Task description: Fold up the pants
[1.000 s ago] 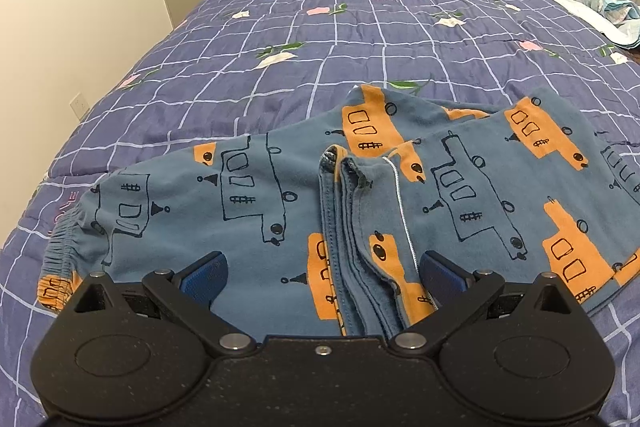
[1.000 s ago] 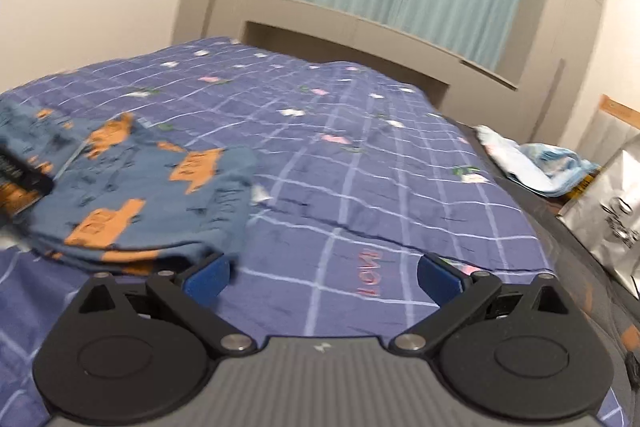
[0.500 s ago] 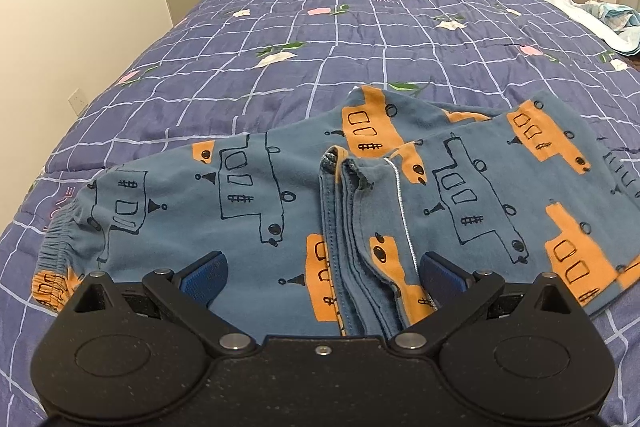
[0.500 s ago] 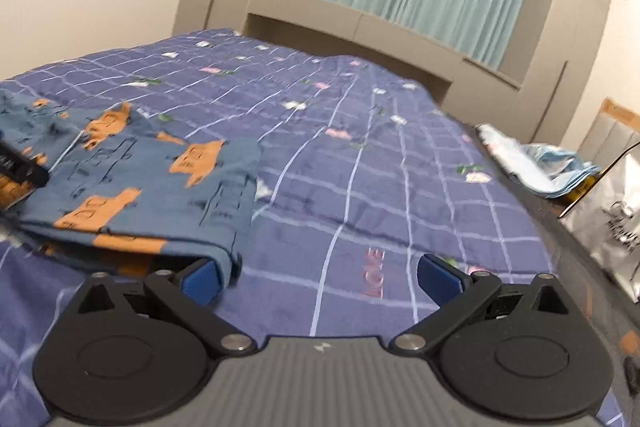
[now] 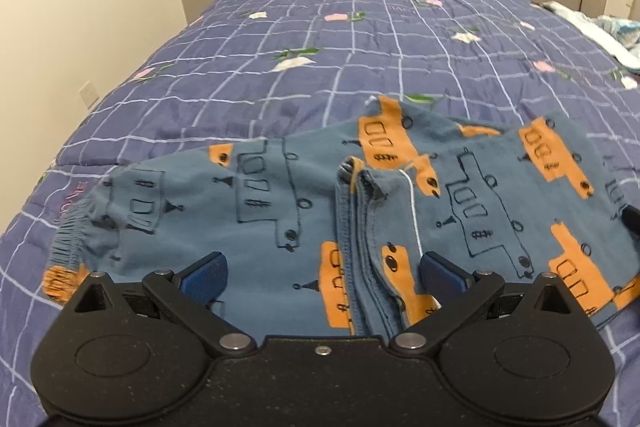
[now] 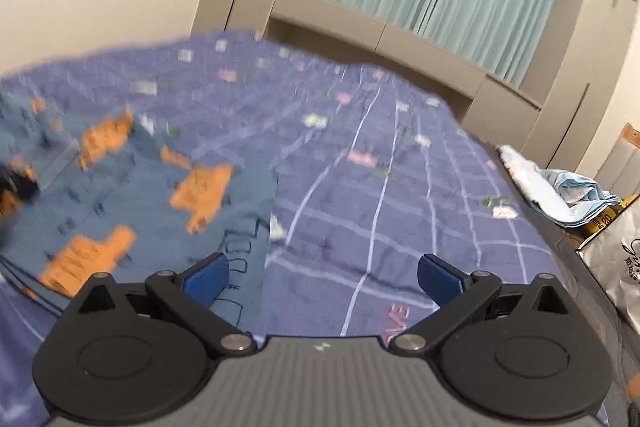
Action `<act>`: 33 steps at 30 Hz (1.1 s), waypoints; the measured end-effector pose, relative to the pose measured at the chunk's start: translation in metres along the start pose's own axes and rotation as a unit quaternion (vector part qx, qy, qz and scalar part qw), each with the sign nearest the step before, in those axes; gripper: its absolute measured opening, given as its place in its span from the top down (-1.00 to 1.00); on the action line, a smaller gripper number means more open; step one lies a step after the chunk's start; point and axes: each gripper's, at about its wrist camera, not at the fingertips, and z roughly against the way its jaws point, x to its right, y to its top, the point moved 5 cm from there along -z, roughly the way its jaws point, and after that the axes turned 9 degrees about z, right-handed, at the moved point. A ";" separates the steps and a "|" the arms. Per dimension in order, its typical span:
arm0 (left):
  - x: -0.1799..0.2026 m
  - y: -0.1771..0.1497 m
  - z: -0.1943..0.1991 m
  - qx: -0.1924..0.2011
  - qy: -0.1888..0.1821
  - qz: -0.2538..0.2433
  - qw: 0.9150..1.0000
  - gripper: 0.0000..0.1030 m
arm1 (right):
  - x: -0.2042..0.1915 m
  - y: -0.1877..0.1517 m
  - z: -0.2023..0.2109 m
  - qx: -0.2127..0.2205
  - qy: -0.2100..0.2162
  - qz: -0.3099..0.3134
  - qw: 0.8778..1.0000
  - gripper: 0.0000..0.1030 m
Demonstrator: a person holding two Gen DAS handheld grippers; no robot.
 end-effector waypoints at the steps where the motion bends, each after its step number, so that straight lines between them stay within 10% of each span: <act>1: -0.004 0.003 0.006 0.006 0.003 0.004 1.000 -0.99 | 0.001 0.002 0.000 0.006 0.000 0.003 1.000 -0.99; 8: -0.048 0.025 0.067 0.071 0.024 0.036 0.997 -0.99 | 0.007 0.051 -0.027 0.051 -0.009 0.020 0.998 -0.99; 13: -0.100 0.027 0.107 0.089 0.062 0.066 0.992 -0.99 | -0.015 0.057 -0.088 0.003 0.010 0.070 0.997 -0.99; 19: -0.161 0.010 0.127 0.080 0.109 0.077 0.988 -0.99 | -0.026 0.078 -0.062 0.053 0.000 0.095 0.994 -0.99; 33: -0.160 -0.019 0.055 0.124 -0.058 0.208 0.968 -0.99 | -0.131 0.064 0.016 0.101 0.132 0.079 0.983 -0.99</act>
